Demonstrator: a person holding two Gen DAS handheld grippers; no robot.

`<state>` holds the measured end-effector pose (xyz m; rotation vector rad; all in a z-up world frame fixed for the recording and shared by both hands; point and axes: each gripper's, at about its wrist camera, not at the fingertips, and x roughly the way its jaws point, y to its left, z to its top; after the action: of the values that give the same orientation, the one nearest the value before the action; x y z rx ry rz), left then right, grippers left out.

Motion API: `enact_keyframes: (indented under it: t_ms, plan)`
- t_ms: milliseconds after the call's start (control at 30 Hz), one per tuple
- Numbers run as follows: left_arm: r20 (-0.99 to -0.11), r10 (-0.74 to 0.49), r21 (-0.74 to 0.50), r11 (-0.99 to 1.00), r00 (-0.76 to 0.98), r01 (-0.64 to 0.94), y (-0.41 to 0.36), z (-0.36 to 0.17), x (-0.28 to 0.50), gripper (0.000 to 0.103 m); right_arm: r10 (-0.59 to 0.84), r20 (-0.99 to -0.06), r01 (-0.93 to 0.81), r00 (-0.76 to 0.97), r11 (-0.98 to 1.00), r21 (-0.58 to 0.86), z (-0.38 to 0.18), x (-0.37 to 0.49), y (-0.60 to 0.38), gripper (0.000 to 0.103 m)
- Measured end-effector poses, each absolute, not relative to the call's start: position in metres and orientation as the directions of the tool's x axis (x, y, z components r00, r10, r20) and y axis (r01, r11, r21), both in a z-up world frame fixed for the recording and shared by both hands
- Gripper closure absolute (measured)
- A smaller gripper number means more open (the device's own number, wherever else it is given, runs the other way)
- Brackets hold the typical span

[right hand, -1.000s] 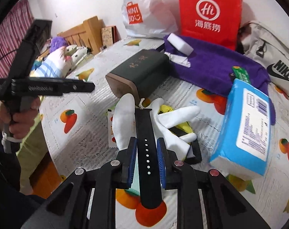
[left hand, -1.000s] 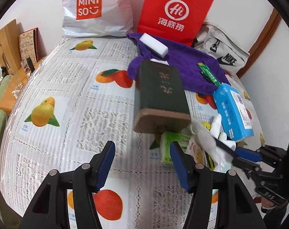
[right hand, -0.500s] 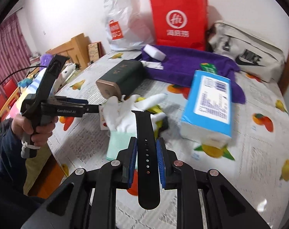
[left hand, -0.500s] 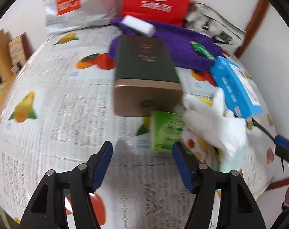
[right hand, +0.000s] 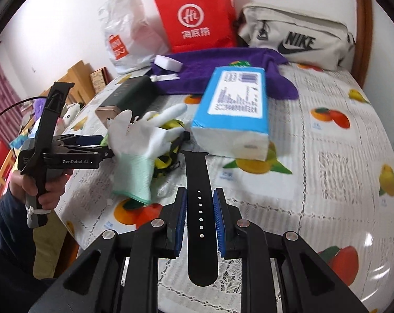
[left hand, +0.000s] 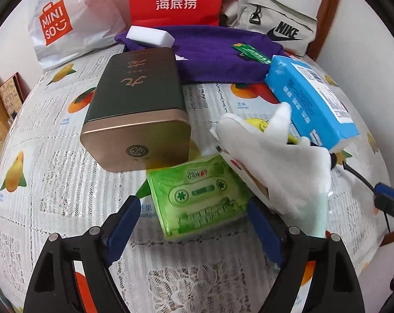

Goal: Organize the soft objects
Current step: 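Lift the black strap with the right gripper while the left grasps the green wipes packet, then carry the strap with the right gripper while the left carries the green packet over the purple towel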

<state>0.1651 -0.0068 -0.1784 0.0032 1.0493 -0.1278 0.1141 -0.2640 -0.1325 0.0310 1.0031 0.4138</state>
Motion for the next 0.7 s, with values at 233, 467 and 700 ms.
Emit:
enact_keyframes:
  t_ms: [233,467,700]
  plan:
    - [-0.852,-0.142,-0.121,0.990,0.505,0.074,0.003,-0.181,0.162,0.034,0.349,-0.813,-0.312,0.466,0.925,0.218,-0.143,0.111,-0.266,0.082]
    - [-0.846,-0.126,-0.118,0.992,0.518,0.049,0.019,-0.175,0.154,0.048,0.363,-0.807,-0.317,0.466,0.920,0.230,-0.144,0.107,-0.265,0.083]
    - [-0.838,-0.101,-0.110,0.994,0.536,0.015,0.039,-0.167,0.139,0.053,0.369,-0.801,-0.317,0.471,0.919,0.236,-0.143,0.105,-0.263,0.083]
